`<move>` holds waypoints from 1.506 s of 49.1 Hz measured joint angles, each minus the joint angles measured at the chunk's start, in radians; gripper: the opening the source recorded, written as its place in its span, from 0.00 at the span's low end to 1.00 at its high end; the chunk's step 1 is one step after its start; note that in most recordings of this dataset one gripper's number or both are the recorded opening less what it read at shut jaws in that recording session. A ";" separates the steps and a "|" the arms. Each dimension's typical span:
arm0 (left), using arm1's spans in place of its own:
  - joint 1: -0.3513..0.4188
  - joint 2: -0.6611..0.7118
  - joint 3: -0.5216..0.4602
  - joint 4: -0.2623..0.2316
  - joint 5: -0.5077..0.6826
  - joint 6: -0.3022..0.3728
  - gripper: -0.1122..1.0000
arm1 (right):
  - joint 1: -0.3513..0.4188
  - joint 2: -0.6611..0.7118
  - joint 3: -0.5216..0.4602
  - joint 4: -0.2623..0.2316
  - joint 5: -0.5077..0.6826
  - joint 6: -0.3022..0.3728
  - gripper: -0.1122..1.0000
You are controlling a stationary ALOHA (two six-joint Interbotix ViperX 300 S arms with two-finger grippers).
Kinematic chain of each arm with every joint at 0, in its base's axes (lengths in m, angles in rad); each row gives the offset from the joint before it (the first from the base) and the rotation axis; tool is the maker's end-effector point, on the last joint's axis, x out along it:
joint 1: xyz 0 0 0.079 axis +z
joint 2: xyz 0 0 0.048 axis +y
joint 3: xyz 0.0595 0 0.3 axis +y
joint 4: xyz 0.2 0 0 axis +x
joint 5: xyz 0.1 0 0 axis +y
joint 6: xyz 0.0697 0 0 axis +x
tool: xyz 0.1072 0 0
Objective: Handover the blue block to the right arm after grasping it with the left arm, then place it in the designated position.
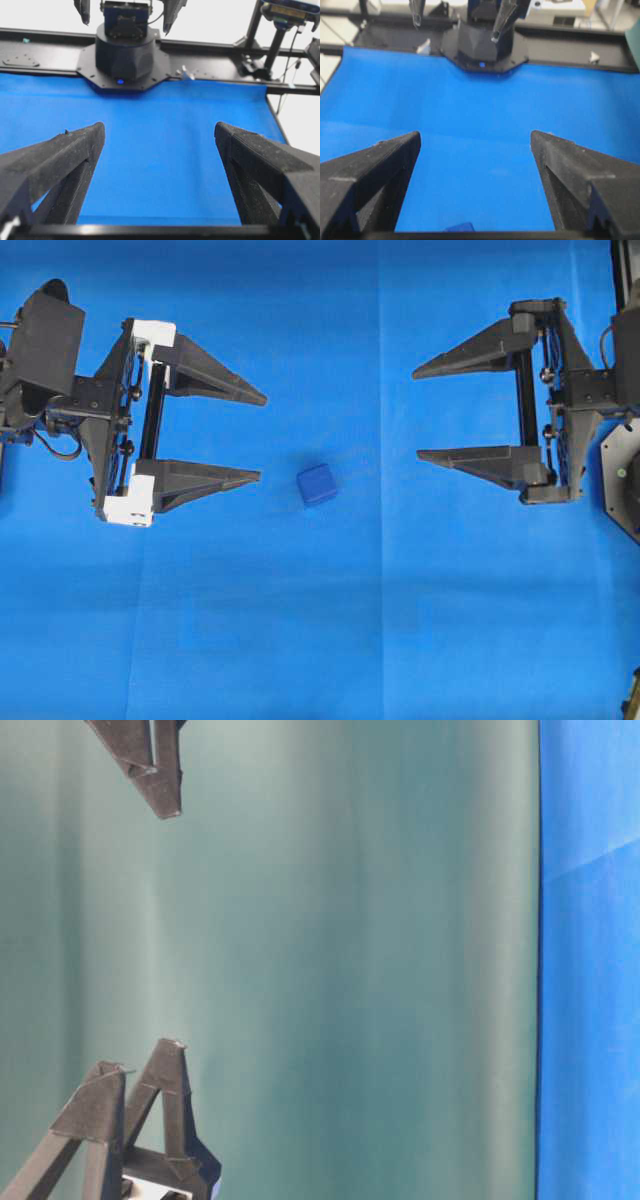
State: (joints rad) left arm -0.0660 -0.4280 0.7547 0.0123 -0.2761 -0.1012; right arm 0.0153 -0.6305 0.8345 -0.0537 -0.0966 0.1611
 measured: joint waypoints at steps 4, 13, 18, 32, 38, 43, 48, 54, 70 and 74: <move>0.000 0.000 -0.002 0.000 0.000 0.000 0.94 | 0.000 0.015 0.017 0.000 -0.041 0.002 0.82; 0.000 0.000 0.000 0.000 0.000 0.000 0.94 | 0.000 0.074 0.031 0.000 -0.094 0.002 0.82; 0.000 0.000 -0.002 0.000 0.000 0.000 0.94 | 0.000 0.098 0.031 0.002 -0.101 0.002 0.82; -0.002 0.000 0.000 0.000 0.000 0.000 0.94 | 0.000 0.101 0.031 0.002 -0.114 0.002 0.82; -0.002 0.000 -0.002 0.000 0.000 0.000 0.94 | 0.000 0.101 0.031 0.000 -0.114 0.002 0.82; -0.003 0.000 0.000 0.000 0.000 0.000 0.94 | 0.000 0.101 0.031 0.002 -0.115 0.002 0.82; -0.003 0.000 0.000 0.000 0.000 0.000 0.94 | 0.000 0.101 0.032 0.000 -0.115 0.002 0.82; -0.003 0.000 0.000 0.000 0.000 0.000 0.94 | 0.000 0.101 0.032 0.002 -0.115 0.002 0.82; -0.003 0.000 -0.002 0.000 0.000 0.000 0.94 | -0.002 0.101 0.031 0.002 -0.115 0.002 0.82; -0.003 0.000 -0.002 0.000 0.000 0.000 0.94 | -0.002 0.101 0.031 0.002 -0.115 0.002 0.82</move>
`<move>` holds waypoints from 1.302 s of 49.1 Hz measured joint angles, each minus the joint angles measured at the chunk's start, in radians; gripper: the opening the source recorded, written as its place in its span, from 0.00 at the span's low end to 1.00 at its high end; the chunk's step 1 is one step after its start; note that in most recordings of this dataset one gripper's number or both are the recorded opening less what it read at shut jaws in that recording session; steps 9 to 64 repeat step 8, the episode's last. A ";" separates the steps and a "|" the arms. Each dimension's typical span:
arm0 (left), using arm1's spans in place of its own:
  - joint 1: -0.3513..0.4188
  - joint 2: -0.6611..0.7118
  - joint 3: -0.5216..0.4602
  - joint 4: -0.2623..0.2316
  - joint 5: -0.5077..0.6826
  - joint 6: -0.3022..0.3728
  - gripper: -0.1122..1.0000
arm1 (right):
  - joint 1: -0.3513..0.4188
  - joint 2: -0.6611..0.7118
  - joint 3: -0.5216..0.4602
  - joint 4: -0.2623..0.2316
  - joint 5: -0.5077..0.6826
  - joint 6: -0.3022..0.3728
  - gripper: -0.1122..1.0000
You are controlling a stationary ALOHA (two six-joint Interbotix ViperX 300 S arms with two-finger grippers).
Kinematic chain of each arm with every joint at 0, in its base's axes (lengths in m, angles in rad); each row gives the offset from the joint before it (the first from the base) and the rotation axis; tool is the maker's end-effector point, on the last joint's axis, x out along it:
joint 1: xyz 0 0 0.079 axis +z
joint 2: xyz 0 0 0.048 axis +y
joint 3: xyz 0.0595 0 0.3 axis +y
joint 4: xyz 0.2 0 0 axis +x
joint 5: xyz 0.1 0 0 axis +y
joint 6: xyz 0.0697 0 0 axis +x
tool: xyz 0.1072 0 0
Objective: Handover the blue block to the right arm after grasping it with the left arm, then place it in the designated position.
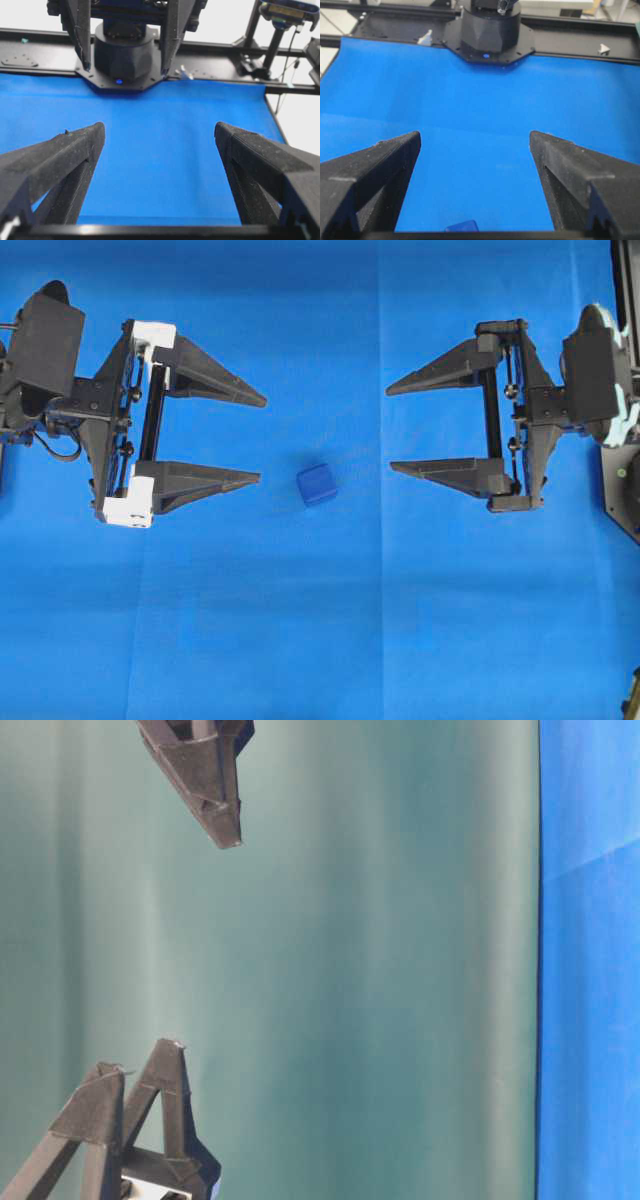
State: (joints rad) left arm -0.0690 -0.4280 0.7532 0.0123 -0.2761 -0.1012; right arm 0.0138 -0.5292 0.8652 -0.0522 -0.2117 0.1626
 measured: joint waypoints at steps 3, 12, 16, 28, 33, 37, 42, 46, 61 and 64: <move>0.002 0.000 0.002 0.000 0.000 0.000 0.94 | 0.000 0.000 0.002 0.000 0.000 0.000 0.82; 0.000 0.000 0.002 0.000 0.000 0.000 0.94 | 0.002 0.000 0.000 0.000 0.002 0.000 0.82; 0.000 0.000 0.002 0.000 0.000 0.000 0.94 | 0.002 0.000 0.000 0.000 0.002 0.000 0.82; 0.000 0.000 0.002 0.000 0.000 0.000 0.94 | 0.002 0.000 0.000 0.000 0.002 0.000 0.82; 0.000 0.000 0.002 0.000 0.000 0.000 0.94 | 0.002 0.000 0.000 0.000 0.002 0.000 0.82; 0.000 0.000 0.002 0.000 0.000 0.000 0.94 | 0.002 0.000 0.000 0.000 0.002 0.000 0.82; 0.000 0.000 0.002 0.000 0.000 0.000 0.94 | 0.002 0.000 0.000 0.000 0.002 0.000 0.82; 0.000 0.000 0.002 0.000 0.000 0.000 0.94 | 0.002 0.000 0.000 0.000 0.002 0.000 0.82; 0.000 0.000 0.002 0.000 0.000 0.000 0.94 | 0.002 0.000 0.000 0.000 0.002 0.000 0.82; 0.000 0.000 0.002 0.000 0.000 0.000 0.94 | 0.002 0.000 0.000 0.000 0.002 0.000 0.82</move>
